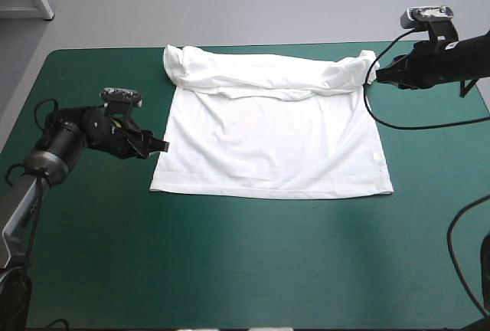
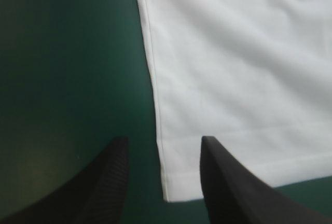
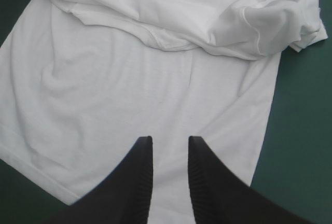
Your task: Fold the cloth
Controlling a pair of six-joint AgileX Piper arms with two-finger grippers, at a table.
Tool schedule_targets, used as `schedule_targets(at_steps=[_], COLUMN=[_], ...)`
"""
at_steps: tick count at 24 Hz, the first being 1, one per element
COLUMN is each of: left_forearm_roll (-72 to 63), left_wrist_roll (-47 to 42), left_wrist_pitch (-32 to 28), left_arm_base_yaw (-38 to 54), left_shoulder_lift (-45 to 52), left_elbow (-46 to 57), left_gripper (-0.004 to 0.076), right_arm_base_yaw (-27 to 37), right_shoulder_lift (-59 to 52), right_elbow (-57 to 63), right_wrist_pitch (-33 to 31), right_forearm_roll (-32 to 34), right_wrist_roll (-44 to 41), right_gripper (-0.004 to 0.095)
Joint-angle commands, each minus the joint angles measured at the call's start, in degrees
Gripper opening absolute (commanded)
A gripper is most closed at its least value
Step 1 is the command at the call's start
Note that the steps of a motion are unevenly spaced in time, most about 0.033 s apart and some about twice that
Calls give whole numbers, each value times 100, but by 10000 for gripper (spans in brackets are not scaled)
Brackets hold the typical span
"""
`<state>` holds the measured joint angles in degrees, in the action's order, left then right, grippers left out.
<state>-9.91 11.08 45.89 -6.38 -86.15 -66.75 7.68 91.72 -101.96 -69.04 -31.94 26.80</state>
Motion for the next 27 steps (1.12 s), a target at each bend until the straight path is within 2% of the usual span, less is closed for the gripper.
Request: schedule_targets(at_steps=[1, 9, 17, 22, 24, 27], left_forearm_roll=[-66, -106, -617, -757, -680, -407], left_wrist_roll=[-324, -311, 203, 590, 617, 603], left_wrist_pitch=[-493, -679, -765, -434, -228, -108], left_arm_base_yaw=[-8, -19, -30, -208, -288, -325], left_shoulder_lift=[302, 43, -670, -916, -916, -916], left_elbow=[393, 812, 812, 812, 812, 812], left_gripper=[323, 323, 323, 317, 269, 118], right_arm_base_yaw=[8, 8, 8, 8, 8, 8], right_shoulder_lift=[-653, -879, -876, -876, -876, -876], right_elbow=[-53, 38, 38, 38, 38, 68], right_wrist_pitch=[209, 210, 315, 186, 155, 146], right_forearm_roll=[17, 74, 433, 588, 785, 1022], right_wrist_roll=[-122, -296, -412, -508, -697, -813], right_gripper=[233, 233, 233, 229, 229, 229])
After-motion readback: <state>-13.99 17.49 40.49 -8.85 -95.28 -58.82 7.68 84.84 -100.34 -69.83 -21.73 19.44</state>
